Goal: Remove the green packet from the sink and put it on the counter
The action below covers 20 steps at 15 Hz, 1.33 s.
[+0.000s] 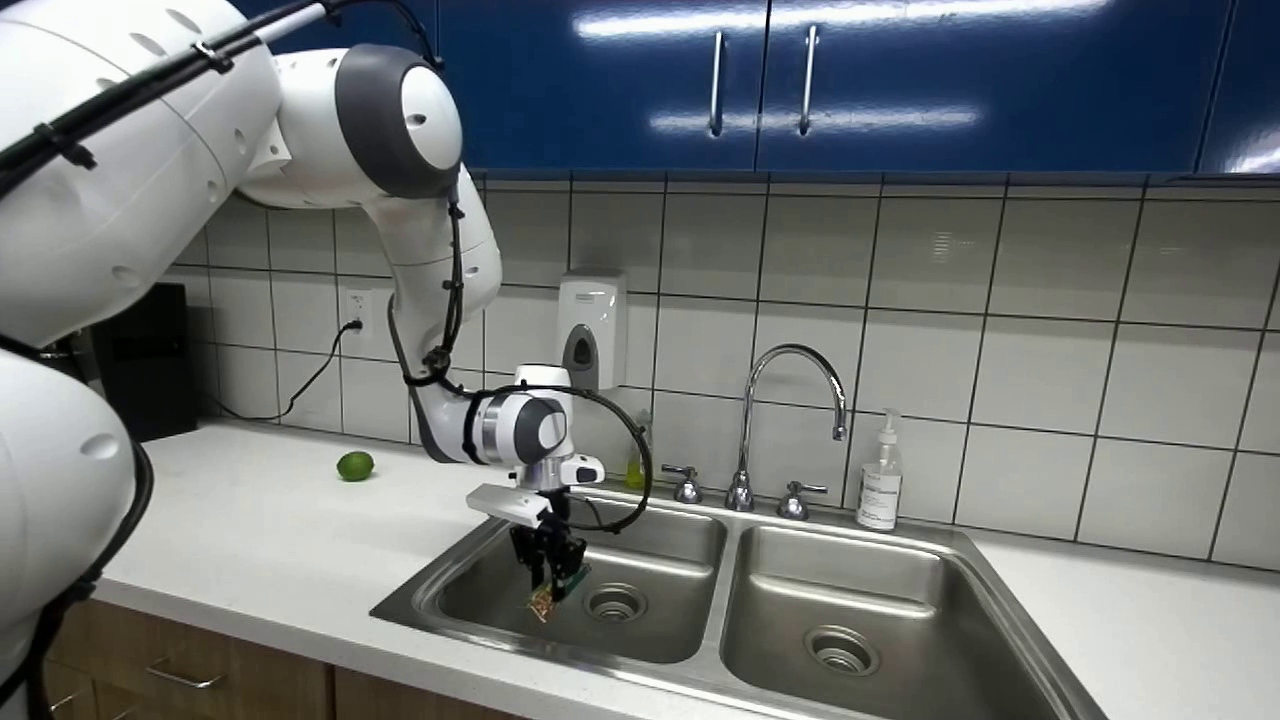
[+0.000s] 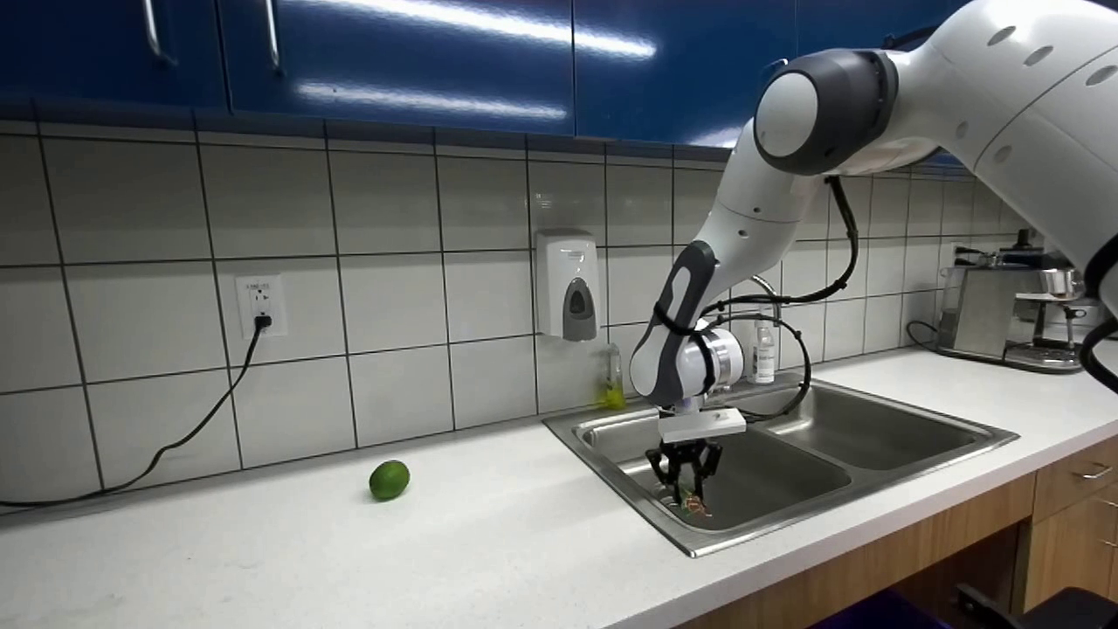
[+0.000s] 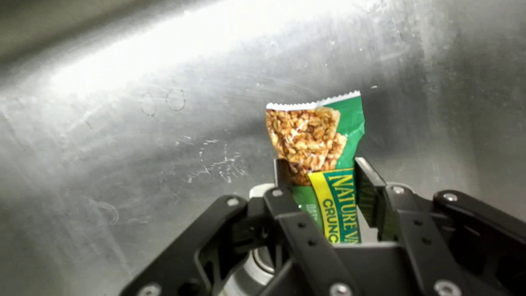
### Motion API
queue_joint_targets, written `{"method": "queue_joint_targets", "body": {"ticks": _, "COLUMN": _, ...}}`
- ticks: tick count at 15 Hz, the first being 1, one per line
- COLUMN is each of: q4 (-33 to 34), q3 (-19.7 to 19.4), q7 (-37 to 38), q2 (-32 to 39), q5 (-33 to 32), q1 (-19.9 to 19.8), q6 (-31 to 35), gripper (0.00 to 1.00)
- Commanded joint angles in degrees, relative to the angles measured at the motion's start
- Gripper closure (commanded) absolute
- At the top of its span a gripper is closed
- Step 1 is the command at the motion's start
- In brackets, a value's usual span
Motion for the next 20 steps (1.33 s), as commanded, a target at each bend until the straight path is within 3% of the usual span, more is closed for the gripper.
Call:
{"method": "queue_joint_targets", "body": {"ticks": 1, "q4": -1.35, "q3": -1.76, "q7": 2.34, "q2": -3.46, "q5": -2.13, "q1": 2.14, "q6": -1.64, "gripper": 0.84}}
{"method": "queue_joint_targets", "body": {"ticks": 11, "q4": -6.85, "q3": -4.82, "q7": 5.92, "q2": -10.9, "q5": -6.24, "q1": 5.9, "q6": -2.15, "gripper": 0.84}}
{"method": "queue_joint_targets", "body": {"ticks": 20, "q4": -18.79, "q3": -4.14, "q7": 10.89, "q2": -22.24, "q5": -15.25, "q1": 10.14, "q6": -3.48, "gripper": 0.84}}
